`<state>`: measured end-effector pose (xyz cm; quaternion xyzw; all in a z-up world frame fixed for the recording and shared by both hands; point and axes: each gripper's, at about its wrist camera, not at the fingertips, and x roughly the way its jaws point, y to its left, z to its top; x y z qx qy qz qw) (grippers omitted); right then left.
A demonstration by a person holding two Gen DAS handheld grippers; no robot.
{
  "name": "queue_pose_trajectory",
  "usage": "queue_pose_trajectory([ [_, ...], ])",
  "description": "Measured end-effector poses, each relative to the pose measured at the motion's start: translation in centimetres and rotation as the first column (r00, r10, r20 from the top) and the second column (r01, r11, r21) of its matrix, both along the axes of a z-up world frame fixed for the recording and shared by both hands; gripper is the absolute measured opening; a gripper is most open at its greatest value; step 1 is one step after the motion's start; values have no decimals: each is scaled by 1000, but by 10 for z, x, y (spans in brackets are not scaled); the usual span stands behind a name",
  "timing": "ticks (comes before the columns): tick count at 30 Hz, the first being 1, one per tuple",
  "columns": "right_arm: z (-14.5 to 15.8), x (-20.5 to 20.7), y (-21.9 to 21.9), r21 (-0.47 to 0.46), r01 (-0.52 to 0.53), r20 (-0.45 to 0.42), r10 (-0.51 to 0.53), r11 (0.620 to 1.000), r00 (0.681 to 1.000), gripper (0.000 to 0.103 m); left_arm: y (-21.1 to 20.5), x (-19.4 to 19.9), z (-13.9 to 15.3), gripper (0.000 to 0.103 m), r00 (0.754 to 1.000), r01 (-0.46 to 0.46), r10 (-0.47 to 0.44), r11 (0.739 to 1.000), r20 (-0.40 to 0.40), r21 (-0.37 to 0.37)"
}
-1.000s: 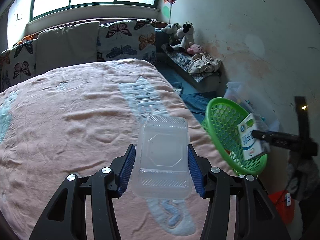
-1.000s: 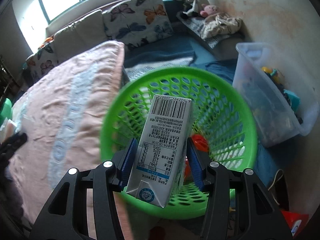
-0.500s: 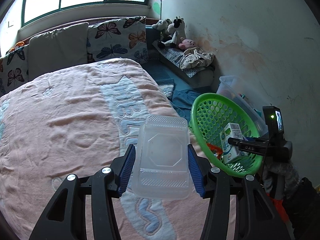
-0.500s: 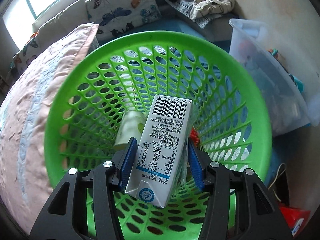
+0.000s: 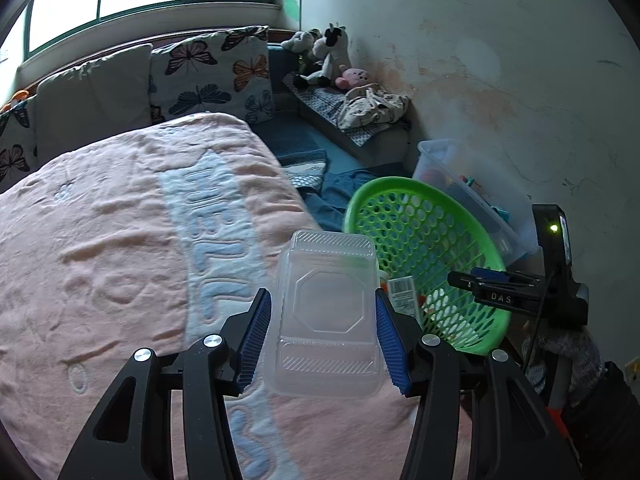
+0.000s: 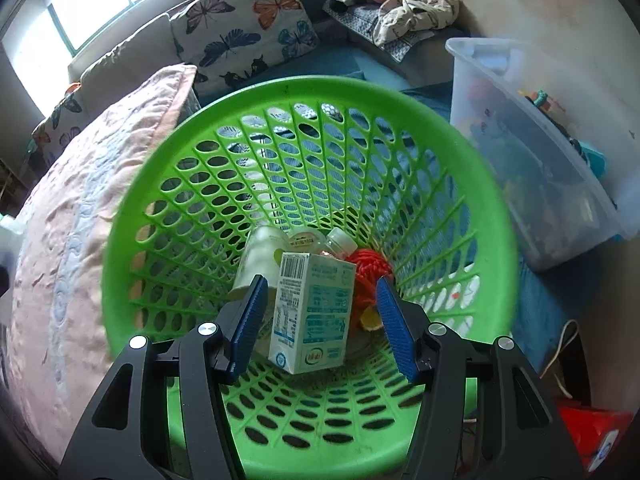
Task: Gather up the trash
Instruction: 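Open the left tool over the green basket to drop the clear box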
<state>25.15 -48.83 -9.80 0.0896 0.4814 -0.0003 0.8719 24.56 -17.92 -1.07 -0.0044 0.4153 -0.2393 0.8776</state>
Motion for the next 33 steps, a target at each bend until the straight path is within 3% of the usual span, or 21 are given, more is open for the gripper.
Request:
queue_pose_trajectory([
  [16, 26, -53, 0, -74, -24, 77, 30, 997, 997, 70, -76, 2, -7, 51, 996, 93, -92, 996, -18, 5],
  [33, 26, -94, -15, -73, 23, 119, -14, 997, 993, 70, -123, 15, -36, 53, 989, 119, -117, 993, -92, 24],
])
